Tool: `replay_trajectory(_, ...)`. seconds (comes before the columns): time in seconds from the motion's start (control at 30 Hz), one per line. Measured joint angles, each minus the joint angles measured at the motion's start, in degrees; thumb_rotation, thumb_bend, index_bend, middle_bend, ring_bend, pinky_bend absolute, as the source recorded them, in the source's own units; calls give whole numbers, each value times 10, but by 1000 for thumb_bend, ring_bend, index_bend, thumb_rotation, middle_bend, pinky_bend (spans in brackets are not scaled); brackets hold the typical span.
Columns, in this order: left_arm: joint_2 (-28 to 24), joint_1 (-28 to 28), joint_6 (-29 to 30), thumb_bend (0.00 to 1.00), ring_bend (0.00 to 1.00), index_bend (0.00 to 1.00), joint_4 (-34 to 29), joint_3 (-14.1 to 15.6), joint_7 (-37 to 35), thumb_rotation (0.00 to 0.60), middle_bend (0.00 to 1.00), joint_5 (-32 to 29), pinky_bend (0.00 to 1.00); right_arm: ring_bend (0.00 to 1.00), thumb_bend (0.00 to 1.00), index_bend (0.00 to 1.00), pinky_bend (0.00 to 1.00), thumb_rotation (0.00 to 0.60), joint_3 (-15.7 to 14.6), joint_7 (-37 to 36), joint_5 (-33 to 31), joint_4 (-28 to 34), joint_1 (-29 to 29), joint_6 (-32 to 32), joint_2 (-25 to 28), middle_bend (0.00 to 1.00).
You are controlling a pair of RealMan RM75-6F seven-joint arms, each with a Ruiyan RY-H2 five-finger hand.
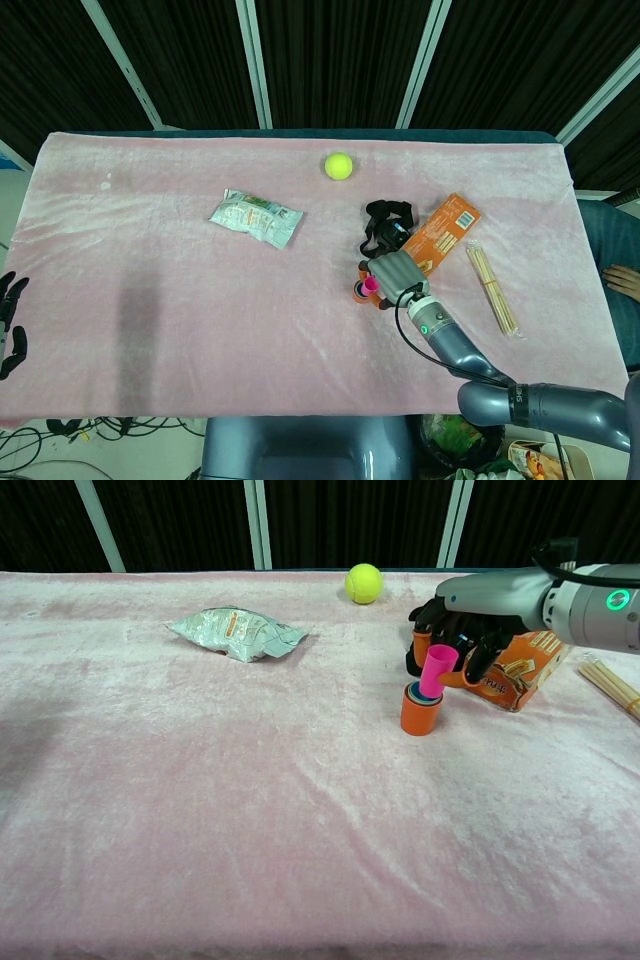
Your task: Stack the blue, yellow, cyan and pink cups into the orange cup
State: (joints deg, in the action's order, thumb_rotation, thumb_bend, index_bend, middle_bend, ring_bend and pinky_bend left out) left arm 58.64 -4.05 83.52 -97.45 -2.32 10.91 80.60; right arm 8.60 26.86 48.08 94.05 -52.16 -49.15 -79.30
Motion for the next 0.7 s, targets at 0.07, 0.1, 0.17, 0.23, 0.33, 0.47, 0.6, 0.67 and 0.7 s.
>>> replay_trajectory(0.07, 0, 0, -1, 705, 0, 35, 0, 0, 0, 600, 7, 0, 31, 285, 385, 571, 216, 600, 0, -3, 2, -4, 0, -1, -3, 471)
replay_trajectory(0.1, 0, 0, -1, 705, 0, 35, 0, 0, 0, 600, 7, 0, 31, 285, 385, 571, 215, 600, 0, -4, 3, -6, -1, -2, -5, 471)
replay_trajectory(0.17, 0, -1, -2, 704, 0, 36, 1, 0, 0, 600, 7, 0, 31, 285, 385, 571, 216, 600, -1, -5, 5, -9, -2, -1, -8, 471)
replay_trajectory(0.23, 0, 0, -2, 704, 0, 35, 1, 0, 0, 600, 7, -1, 31, 284, 382, 568, 216, 600, -3, -5, 6, -12, -3, 0, -11, 468)
replay_trajectory(0.33, -1, -1, -2, 705, 0, 36, 1, 0, -1, 600, 7, -1, 31, 282, 346, 502, 215, 600, -6, -4, 7, -16, -3, -1, -15, 435)
replay_trajectory(0.47, 0, 0, -2, 704, 0, 36, 1, 0, -1, 600, 7, -2, 31, 261, 298, 349, 215, 600, -10, 0, 10, -18, -5, -1, -16, 328)
replay_trajectory(0.6, -1, 0, -2, 704, 0, 36, 1, -1, -1, 600, 6, -3, 31, 244, 280, 274, 216, 600, -10, -2, 14, -14, -4, -5, -14, 258)
replay_trajectory(0.67, -1, 0, -2, 704, 0, 36, 1, 0, -2, 600, 6, -2, 31, 243, 278, 259, 216, 600, -10, -4, 17, -8, -2, -8, -9, 244)
replay_trajectory(0.7, -1, 0, -2, 704, 0, 36, 1, 0, -2, 600, 6, -2, 31, 242, 278, 254, 215, 600, -10, -4, 18, -5, -1, -11, -6, 239)
